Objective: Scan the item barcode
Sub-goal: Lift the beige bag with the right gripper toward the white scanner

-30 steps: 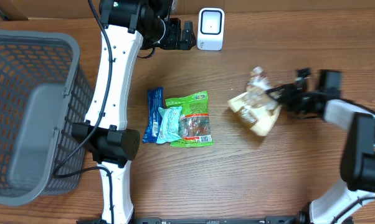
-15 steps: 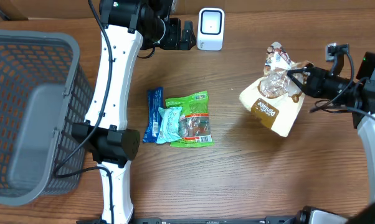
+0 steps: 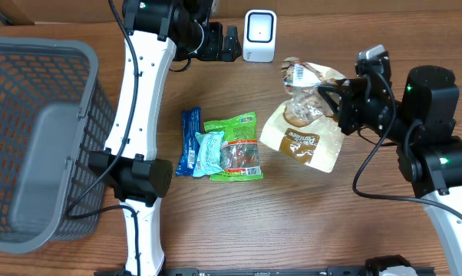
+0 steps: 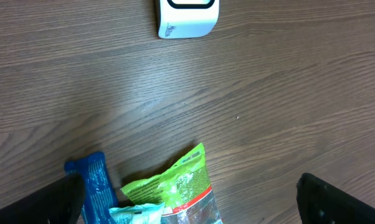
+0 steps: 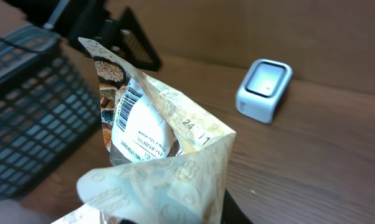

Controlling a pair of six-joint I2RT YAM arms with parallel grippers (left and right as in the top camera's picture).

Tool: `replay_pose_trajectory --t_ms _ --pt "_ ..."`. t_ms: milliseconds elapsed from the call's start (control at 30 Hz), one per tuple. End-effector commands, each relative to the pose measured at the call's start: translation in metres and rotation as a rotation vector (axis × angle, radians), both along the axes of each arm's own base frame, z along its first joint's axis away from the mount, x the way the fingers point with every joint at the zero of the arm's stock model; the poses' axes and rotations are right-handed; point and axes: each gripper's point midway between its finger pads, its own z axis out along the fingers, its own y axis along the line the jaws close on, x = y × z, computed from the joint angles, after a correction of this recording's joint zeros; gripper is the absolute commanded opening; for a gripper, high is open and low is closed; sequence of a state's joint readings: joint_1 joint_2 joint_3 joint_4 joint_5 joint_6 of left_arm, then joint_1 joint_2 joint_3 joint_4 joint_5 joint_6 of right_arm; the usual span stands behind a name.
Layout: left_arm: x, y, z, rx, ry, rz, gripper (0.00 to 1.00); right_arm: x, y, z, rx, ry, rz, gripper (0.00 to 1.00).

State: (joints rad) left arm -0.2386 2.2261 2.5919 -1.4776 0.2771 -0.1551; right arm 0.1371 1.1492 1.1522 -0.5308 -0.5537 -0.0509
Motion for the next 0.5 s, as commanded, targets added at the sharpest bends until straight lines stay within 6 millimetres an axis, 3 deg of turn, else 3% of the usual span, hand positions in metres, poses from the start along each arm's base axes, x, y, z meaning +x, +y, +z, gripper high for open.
replay_pose_trajectory --t_ms 0,267,400,467 --pt "-0.002 -0.002 0.013 -0.015 -0.028 0.003 1.0 -0.015 0.019 0.029 0.039 -0.071 0.095 0.04" --pt "-0.002 -0.002 0.013 -0.015 -0.028 0.003 1.0 -0.001 0.026 0.016 -0.015 -0.064 0.045 0.04" --pt "-0.002 -0.002 0.013 -0.015 -0.028 0.002 1.0 0.026 0.016 0.014 -0.075 -0.114 -0.084 0.04" --pt "-0.002 -0.002 0.013 -0.015 -0.028 0.002 1.0 0.045 0.002 0.017 -0.109 -0.158 -0.191 0.04"
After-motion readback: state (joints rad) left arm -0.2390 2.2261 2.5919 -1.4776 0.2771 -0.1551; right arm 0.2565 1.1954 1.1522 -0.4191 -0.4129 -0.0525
